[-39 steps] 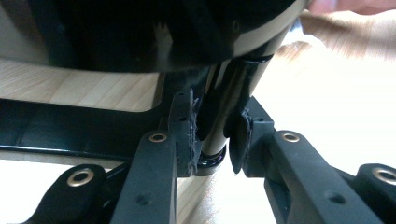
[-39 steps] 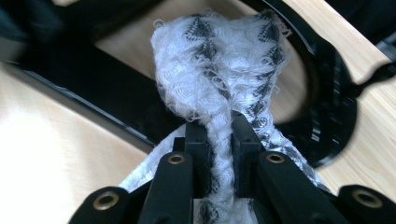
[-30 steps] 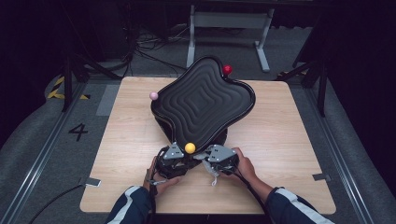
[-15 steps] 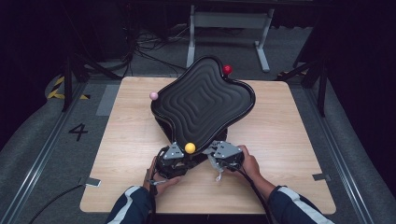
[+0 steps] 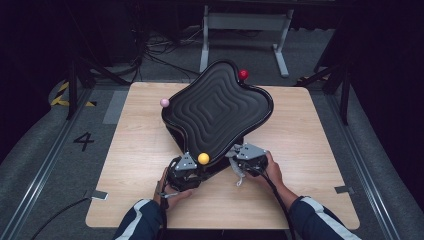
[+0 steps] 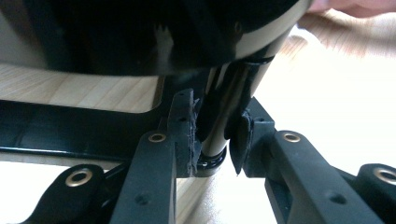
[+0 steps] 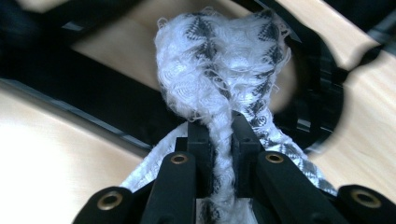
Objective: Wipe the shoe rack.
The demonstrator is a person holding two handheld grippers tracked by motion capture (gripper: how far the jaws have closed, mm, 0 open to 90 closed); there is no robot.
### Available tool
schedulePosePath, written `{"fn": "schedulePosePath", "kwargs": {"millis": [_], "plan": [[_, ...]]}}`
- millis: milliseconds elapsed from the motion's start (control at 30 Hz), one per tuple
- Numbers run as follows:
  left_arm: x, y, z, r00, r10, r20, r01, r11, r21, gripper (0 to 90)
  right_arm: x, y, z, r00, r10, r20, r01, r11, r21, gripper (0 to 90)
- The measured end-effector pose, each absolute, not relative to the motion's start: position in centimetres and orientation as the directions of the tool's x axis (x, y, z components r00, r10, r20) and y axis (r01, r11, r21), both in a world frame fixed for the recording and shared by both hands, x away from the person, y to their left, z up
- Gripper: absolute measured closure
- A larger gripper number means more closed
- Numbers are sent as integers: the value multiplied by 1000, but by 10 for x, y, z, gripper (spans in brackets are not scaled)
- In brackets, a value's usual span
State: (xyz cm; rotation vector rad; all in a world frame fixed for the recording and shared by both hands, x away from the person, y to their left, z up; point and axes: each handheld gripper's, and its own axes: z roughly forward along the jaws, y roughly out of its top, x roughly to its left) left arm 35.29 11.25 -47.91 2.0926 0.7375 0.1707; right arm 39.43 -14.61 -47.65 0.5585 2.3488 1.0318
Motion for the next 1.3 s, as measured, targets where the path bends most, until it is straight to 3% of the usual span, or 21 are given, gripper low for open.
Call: {"fn": "schedulePosePath", "kwargs": {"millis": [300,633,933,1300], "plan": [[353,112,-479,814,563,-146,441,-433,786,713,360,-112,-476,-841,404,-361,24,693,720,822],[355,112,-479,807,573,-145,443,-424,790,715,390,-149,-477,-756,510,-410,111,717,688,821],[357,113,-479,804,574,-157,451,-416,789,713,410,-163,-483,-723,611,-323,225,650,726,820],[356,113,-479,805,571,-159,452,-418,788,711,408,-157,-480,-795,547,-262,210,654,727,818]]}}
